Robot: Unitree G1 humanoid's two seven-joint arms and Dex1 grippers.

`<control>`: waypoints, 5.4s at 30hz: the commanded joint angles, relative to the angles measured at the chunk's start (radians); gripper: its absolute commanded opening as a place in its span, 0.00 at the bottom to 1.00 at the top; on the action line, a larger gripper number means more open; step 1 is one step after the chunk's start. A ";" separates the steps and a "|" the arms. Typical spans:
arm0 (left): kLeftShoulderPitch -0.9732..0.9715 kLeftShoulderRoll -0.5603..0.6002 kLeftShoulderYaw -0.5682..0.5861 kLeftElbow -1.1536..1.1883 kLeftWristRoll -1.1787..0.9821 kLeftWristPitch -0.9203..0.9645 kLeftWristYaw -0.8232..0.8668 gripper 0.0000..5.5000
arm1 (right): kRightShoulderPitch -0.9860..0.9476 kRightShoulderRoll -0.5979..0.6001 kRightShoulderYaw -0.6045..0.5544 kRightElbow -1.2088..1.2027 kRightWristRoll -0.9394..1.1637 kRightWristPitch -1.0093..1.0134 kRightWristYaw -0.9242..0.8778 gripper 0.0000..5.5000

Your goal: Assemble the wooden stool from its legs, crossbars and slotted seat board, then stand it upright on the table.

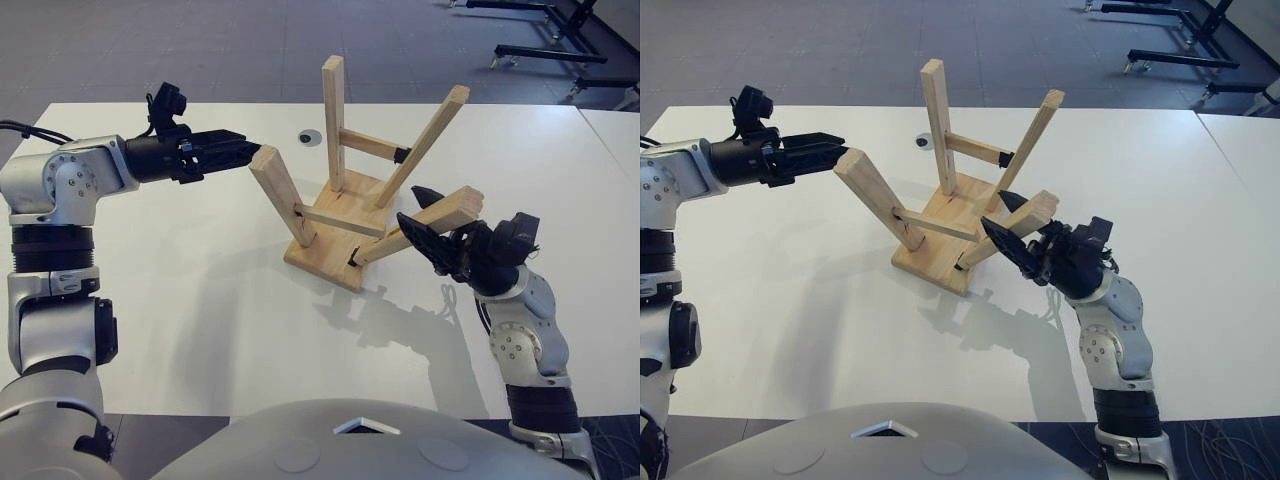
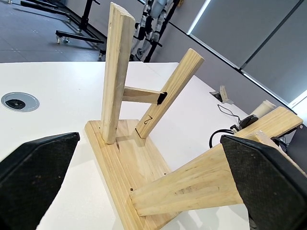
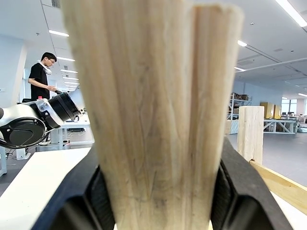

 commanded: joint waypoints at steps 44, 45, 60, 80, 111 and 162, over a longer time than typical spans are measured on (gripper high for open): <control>0.038 -0.014 0.024 -0.038 -0.038 0.030 0.051 0.98 | 0.005 0.026 -0.017 -0.074 -0.001 0.088 -0.069 0.37; 0.040 -0.014 0.025 -0.040 -0.039 0.031 0.052 0.98 | 0.004 0.024 -0.019 -0.073 0.001 0.088 -0.068 0.37; 0.053 -0.023 0.033 -0.054 -0.045 0.033 0.067 0.98 | -0.039 0.017 -0.037 -0.060 0.006 0.098 -0.071 0.37; 0.043 -0.034 0.046 -0.047 -0.052 0.040 0.078 0.98 | 0.002 0.010 -0.030 -0.062 -0.010 0.088 -0.062 0.37; 0.093 -0.034 0.070 -0.091 -0.086 0.045 0.116 0.98 | -0.030 -0.036 -0.041 -0.058 -0.001 0.125 -0.040 0.37; 0.114 -0.048 0.079 -0.101 -0.103 0.037 0.140 0.98 | -0.021 -0.051 -0.066 -0.192 -0.019 0.153 -0.151 0.37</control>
